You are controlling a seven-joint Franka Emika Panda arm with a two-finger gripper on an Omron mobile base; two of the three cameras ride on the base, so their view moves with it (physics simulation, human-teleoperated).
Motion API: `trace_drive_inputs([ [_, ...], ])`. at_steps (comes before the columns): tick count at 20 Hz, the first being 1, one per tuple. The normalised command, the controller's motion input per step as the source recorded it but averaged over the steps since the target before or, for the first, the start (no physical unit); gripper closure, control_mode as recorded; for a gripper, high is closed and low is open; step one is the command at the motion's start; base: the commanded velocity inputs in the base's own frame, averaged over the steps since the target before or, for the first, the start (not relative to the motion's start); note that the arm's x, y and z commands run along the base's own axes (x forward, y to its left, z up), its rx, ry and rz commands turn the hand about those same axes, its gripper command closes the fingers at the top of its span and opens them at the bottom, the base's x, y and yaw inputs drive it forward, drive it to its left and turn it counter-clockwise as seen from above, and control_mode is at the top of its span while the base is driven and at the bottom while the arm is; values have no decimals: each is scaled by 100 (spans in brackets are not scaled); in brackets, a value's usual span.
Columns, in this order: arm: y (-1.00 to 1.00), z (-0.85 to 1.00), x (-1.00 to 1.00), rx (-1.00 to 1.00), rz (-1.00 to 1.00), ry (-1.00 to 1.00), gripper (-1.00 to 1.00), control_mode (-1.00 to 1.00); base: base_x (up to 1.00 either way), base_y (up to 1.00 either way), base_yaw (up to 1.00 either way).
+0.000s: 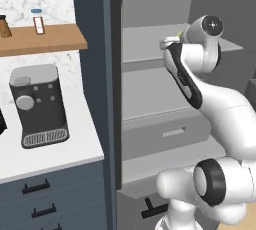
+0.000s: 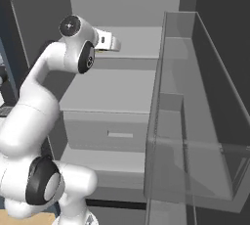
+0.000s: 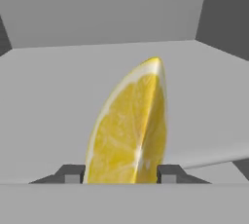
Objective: Place one lemon wedge and one chicken drumstick in each tupperware on the nearby counter, to pack two identical lunches.
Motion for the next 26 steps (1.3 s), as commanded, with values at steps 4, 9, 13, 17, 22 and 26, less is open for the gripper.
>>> trace_drive_inputs([
  [4,1,7,-100,0,0,10,100,-100,0,0,0],
  [9,7,-20,-100,-2,2,29,100,-100,0,0,0],
  [13,3,-54,-100,0,5,28,100,-100,0,0,0],
  [17,9,-87,-100,0,5,19,100,-100,0,0,0],
  [22,11,-78,-57,-4,8,17,100,-100,0,0,0],
  [26,0,-61,-37,0,2,10,100,-100,0,0,0],
])
